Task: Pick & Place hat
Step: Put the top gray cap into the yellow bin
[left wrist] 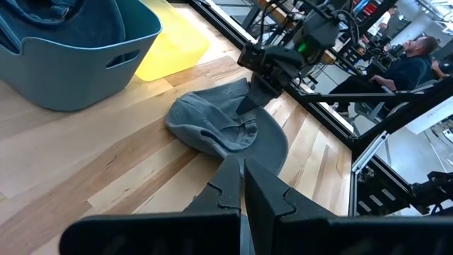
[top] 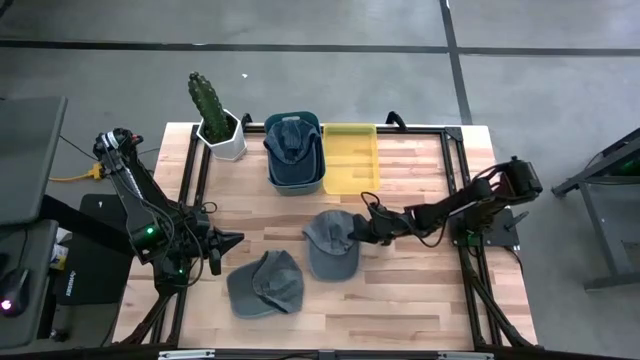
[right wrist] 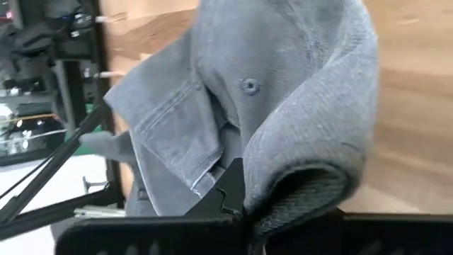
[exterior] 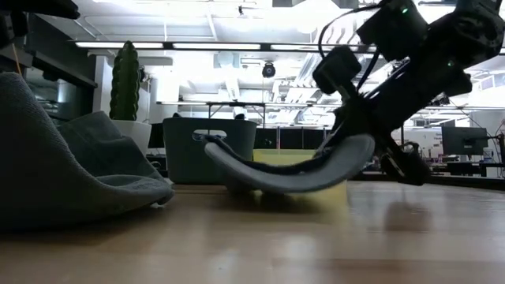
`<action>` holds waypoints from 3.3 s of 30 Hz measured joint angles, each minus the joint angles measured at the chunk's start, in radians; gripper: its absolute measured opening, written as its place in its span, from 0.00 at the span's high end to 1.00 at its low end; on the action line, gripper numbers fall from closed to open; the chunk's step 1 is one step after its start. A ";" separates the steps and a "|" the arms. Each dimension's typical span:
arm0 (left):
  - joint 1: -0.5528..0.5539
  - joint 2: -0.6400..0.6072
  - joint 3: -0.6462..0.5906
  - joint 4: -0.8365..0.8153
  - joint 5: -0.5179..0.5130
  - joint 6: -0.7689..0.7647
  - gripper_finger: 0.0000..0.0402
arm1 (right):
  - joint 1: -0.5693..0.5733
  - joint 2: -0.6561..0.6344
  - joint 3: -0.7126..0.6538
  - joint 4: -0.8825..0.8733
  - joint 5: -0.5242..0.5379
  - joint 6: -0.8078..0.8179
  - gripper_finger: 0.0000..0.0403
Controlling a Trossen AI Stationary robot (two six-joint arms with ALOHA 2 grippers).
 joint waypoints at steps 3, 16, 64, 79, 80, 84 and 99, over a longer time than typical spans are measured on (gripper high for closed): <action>0.000 0.000 0.000 0.000 0.007 -0.002 1.00 | 0.013 -0.030 0.000 -0.006 0.017 -0.013 0.98; 0.000 0.000 0.001 0.001 0.016 -0.002 1.00 | 0.070 -0.264 0.000 -0.135 0.137 -0.114 0.98; 0.002 0.000 0.001 0.002 -0.152 -0.216 1.00 | -0.949 -0.369 0.362 -0.688 -0.357 -1.115 0.98; 0.002 0.000 0.001 0.002 -0.153 -0.224 1.00 | -1.004 -0.022 0.519 -0.730 -0.488 -1.086 0.98; 0.002 0.000 0.001 0.002 -0.153 -0.223 1.00 | -1.002 -0.013 0.519 -0.730 -0.489 -1.076 0.98; 0.002 0.000 0.001 0.002 -0.153 -0.224 1.00 | -0.999 0.008 0.519 -0.728 -0.489 -1.043 0.98; 0.002 0.000 0.000 0.002 -0.153 -0.224 1.00 | -0.980 0.013 0.519 -0.743 -0.455 -0.884 0.96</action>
